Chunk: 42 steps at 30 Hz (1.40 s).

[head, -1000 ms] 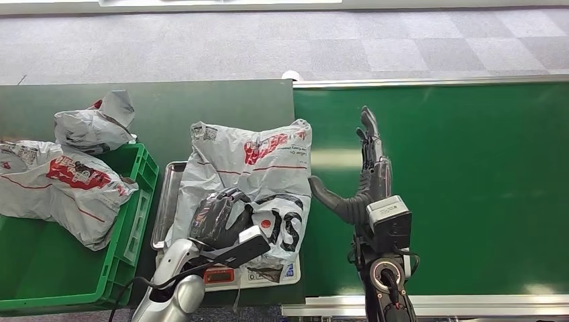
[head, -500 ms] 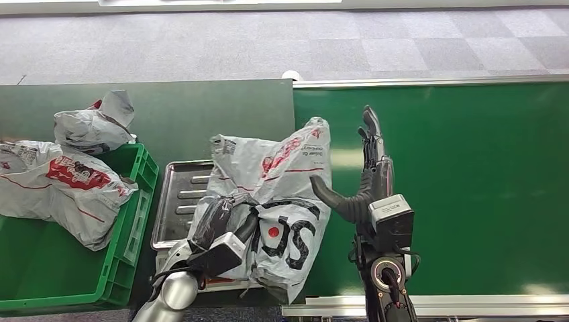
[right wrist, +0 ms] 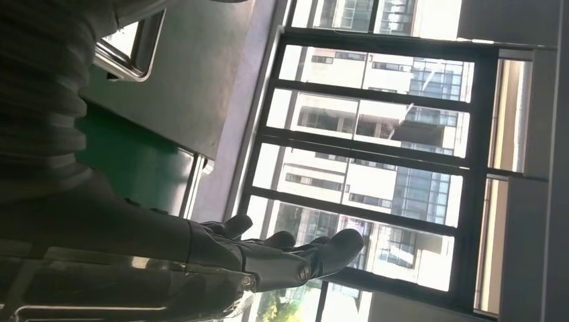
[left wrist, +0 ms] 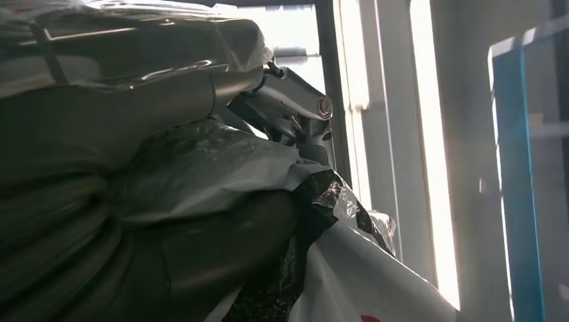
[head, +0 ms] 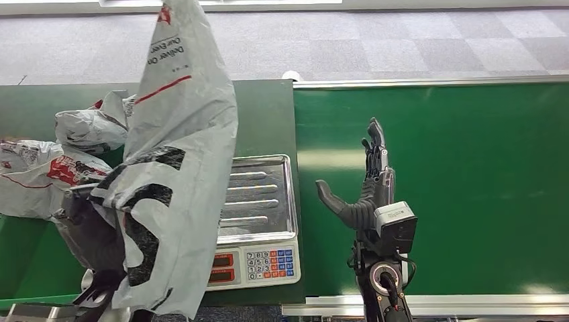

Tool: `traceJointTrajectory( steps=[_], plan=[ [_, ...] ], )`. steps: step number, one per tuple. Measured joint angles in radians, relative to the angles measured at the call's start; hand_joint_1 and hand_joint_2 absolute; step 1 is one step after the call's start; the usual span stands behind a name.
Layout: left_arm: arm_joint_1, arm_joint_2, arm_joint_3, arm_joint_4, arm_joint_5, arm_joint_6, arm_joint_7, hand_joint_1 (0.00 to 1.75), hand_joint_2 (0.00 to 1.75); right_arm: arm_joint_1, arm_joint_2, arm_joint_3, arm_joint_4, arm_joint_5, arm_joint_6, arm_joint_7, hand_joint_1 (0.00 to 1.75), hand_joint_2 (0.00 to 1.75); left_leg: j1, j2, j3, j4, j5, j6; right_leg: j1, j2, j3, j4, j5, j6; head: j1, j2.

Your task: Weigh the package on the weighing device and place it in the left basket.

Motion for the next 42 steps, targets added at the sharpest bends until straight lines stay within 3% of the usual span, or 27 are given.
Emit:
traceJointTrajectory(
  steps=[9,17,20,24,26,32,42],
  plan=[
    [0.000,0.043,0.156,-0.060,-0.097,0.370,0.000,1.75,1.75,0.010,0.000,-0.012,0.025,-0.012,-0.015,-0.005,0.00,1.75,0.000,0.000,0.000,0.000,0.000,0.000,0.000,0.000,0.000,0.000,0.000,0.000,0.000,0.000],
    [0.002,0.060,0.258,-0.078,-0.048,0.394,0.000,1.71,1.75,0.015,0.001,-0.023,0.037,-0.018,-0.021,-0.010,0.00,1.75,0.000,0.000,0.000,0.000,0.000,0.000,0.000,0.000,0.000,0.000,0.000,0.000,0.000,0.000],
    [0.001,0.041,0.325,-0.100,-0.094,0.394,0.000,1.43,1.75,0.015,0.004,-0.027,0.041,-0.017,-0.028,-0.008,0.00,1.75,0.000,0.000,0.000,0.000,0.000,0.000,0.000,0.000,0.000,0.000,0.000,0.000,0.000,0.000],
    [-0.038,-0.036,0.466,-0.092,-0.435,0.394,0.000,0.41,1.75,0.021,0.007,-0.033,0.037,-0.004,-0.042,0.005,0.00,1.75,0.000,0.000,0.000,0.000,0.000,0.000,0.000,-0.001,0.000,0.000,0.000,0.000,0.000,0.000],
    [-0.072,-0.083,0.538,-0.072,-0.589,0.394,0.000,0.15,1.75,0.029,0.008,-0.035,0.032,0.001,-0.048,0.010,0.00,1.75,0.000,0.000,0.000,0.000,0.000,0.000,0.000,-0.001,0.000,0.000,0.000,0.000,0.000,0.000],
    [-0.130,-0.158,0.663,-0.006,-0.682,0.395,0.002,0.00,1.75,0.050,0.008,-0.042,0.022,0.014,-0.063,0.019,0.00,1.75,0.000,0.000,0.001,0.000,0.000,0.000,0.000,0.000,0.000,0.000,0.000,0.000,0.000,0.000],
    [-0.148,-0.190,0.700,0.063,-0.623,0.395,0.004,0.00,1.75,0.060,0.008,-0.052,0.014,0.022,-0.067,0.020,0.00,1.75,0.000,0.000,0.000,0.000,0.000,0.000,0.000,0.000,0.000,0.000,0.000,0.000,0.000,0.000]
  ],
)
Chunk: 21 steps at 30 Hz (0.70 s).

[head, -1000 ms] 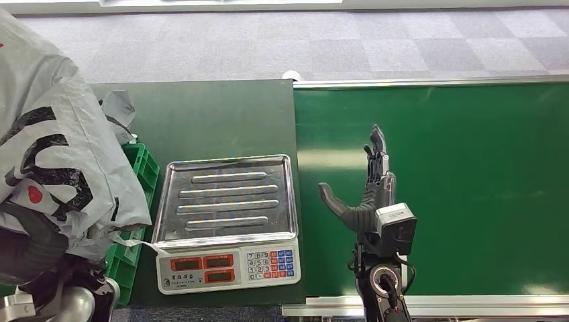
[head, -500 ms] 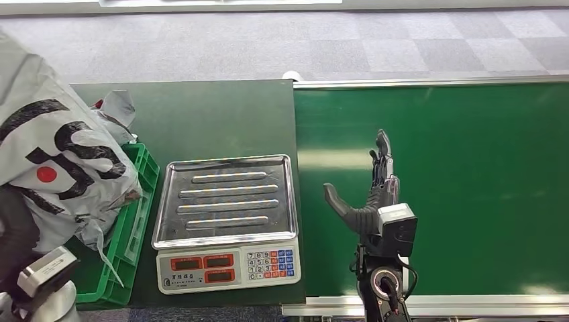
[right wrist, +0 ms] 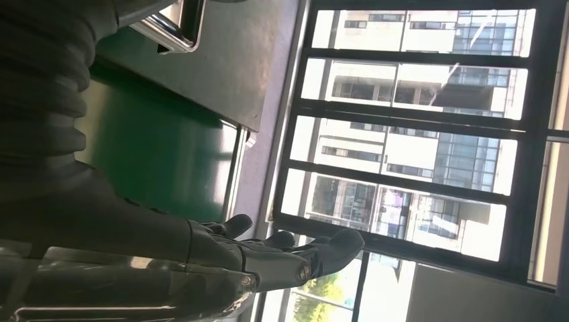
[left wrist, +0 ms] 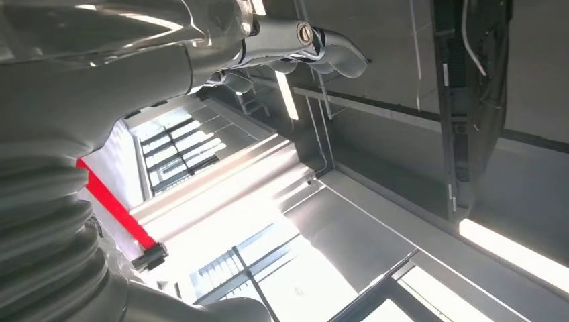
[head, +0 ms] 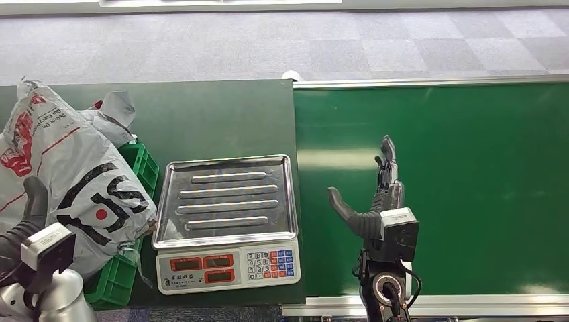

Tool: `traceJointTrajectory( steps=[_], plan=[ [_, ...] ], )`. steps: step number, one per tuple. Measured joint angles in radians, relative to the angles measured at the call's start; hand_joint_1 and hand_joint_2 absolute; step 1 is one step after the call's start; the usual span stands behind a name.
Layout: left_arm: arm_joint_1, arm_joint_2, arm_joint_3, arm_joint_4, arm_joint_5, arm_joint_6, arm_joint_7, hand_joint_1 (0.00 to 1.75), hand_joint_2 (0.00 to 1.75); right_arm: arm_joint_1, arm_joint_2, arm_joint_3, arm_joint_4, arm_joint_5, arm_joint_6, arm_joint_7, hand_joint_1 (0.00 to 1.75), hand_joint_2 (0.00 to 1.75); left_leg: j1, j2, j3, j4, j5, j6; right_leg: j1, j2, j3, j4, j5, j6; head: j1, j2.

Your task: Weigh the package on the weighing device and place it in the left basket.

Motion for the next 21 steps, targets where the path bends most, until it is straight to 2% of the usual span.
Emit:
traceJointTrajectory(
  steps=[3,6,11,14,17,21],
  plan=[
    [0.004,0.001,-0.004,0.007,0.085,0.000,0.018,0.00,1.75,0.000,0.000,0.000,-0.001,0.004,0.000,0.001,0.00,1.75,0.000,0.000,0.000,0.000,0.000,0.000,0.000,0.000,0.000,0.000,0.000,0.000,0.000,0.000],
    [0.025,0.022,-0.035,0.008,0.251,0.000,0.036,0.00,1.75,-0.002,0.000,0.000,-0.002,0.009,0.001,0.002,0.00,1.75,0.000,0.000,0.000,0.000,0.000,0.000,0.000,0.000,0.000,0.000,0.000,0.000,0.000,0.000],
    [0.083,0.086,-0.132,-0.030,0.515,-0.006,0.006,0.00,1.75,-0.012,0.000,0.000,-0.002,0.010,0.008,0.003,0.00,1.75,0.000,0.000,0.000,0.000,0.000,0.000,0.000,0.000,0.000,0.000,0.000,0.000,0.000,0.000],
    [0.120,0.125,-0.218,-0.095,0.626,-0.088,-0.004,0.00,1.75,-0.022,0.000,-0.001,0.001,0.009,0.014,0.004,0.00,1.75,0.000,0.000,0.000,0.000,0.000,0.000,0.000,0.000,0.000,0.000,0.000,0.000,0.000,0.000],
    [0.154,0.149,-0.332,-0.138,0.627,-0.180,-0.004,0.00,1.75,-0.029,0.000,-0.001,0.009,0.010,0.017,0.005,0.00,1.75,0.000,-0.001,0.000,0.000,0.000,0.000,0.000,-0.001,0.000,0.000,0.000,0.000,0.000,0.000],
    [0.179,0.172,-0.464,-0.139,0.495,-0.171,-0.004,0.00,1.75,-0.028,-0.002,-0.004,0.014,0.042,-0.004,0.004,0.00,1.75,0.000,-0.001,0.000,0.000,0.000,0.000,0.000,-0.001,0.000,0.000,0.000,0.000,0.000,0.000]
  ],
)
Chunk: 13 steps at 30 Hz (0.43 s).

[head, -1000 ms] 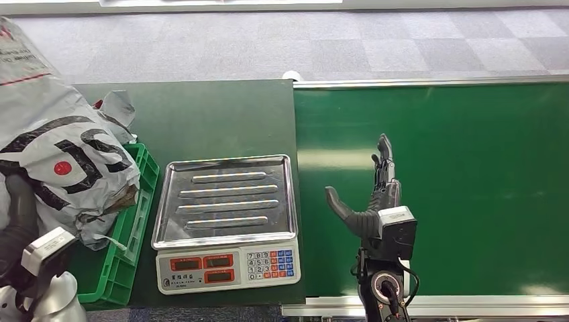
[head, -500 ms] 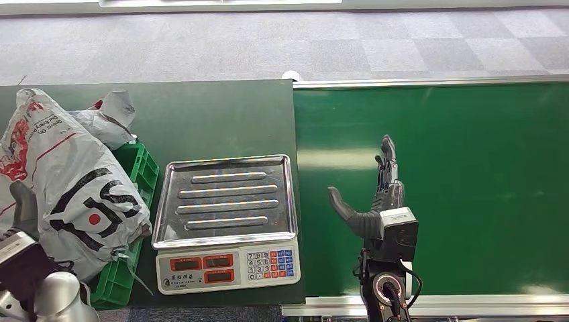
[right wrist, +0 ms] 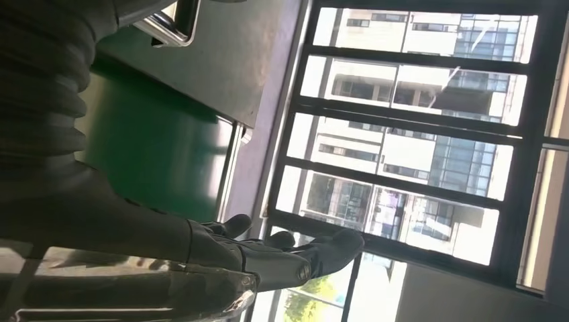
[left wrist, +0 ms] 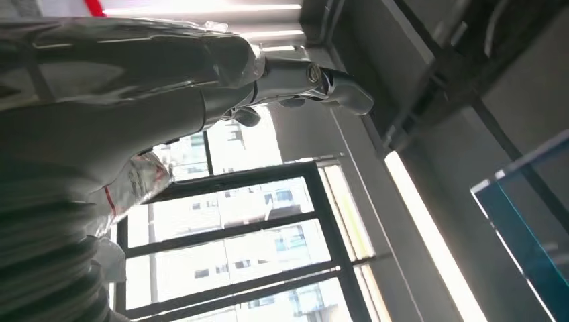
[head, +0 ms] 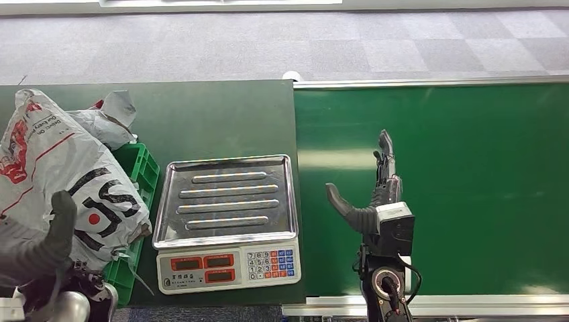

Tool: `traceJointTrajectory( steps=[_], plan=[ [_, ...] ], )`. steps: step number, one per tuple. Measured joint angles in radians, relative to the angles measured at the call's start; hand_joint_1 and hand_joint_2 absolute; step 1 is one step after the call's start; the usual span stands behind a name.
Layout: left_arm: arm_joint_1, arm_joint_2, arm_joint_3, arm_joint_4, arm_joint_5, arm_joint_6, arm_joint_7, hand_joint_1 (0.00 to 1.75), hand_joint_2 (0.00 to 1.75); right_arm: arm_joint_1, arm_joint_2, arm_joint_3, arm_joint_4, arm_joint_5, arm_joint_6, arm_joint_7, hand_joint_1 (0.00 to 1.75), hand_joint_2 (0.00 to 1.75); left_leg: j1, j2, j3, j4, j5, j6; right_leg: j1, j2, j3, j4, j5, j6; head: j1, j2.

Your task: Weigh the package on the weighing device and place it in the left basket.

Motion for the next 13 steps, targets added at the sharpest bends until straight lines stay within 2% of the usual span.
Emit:
traceJointTrajectory(
  steps=[3,6,13],
  plan=[
    [0.036,0.011,-0.102,0.018,-0.102,0.058,0.000,0.00,1.75,0.019,-0.009,-0.015,-0.010,0.040,-0.027,-0.012,0.00,1.75,0.000,0.000,0.000,0.000,0.000,0.000,0.000,0.000,0.000,0.000,0.000,0.000,0.000,0.000],
    [0.078,0.023,-0.176,0.040,-0.119,0.103,0.000,0.00,1.75,0.057,-0.025,-0.042,-0.033,0.064,-0.036,-0.030,0.00,1.75,0.000,0.000,0.000,0.000,-0.001,0.000,0.000,0.000,-0.001,0.000,0.000,0.000,0.000,0.000],
    [0.152,0.048,-0.240,0.094,-0.009,0.107,0.000,0.00,1.75,0.172,-0.074,-0.115,-0.093,0.082,-0.062,-0.038,0.00,1.75,0.000,0.000,-0.001,0.000,-0.002,-0.001,0.000,0.000,-0.001,0.000,-0.002,0.000,0.000,0.000]
  ],
)
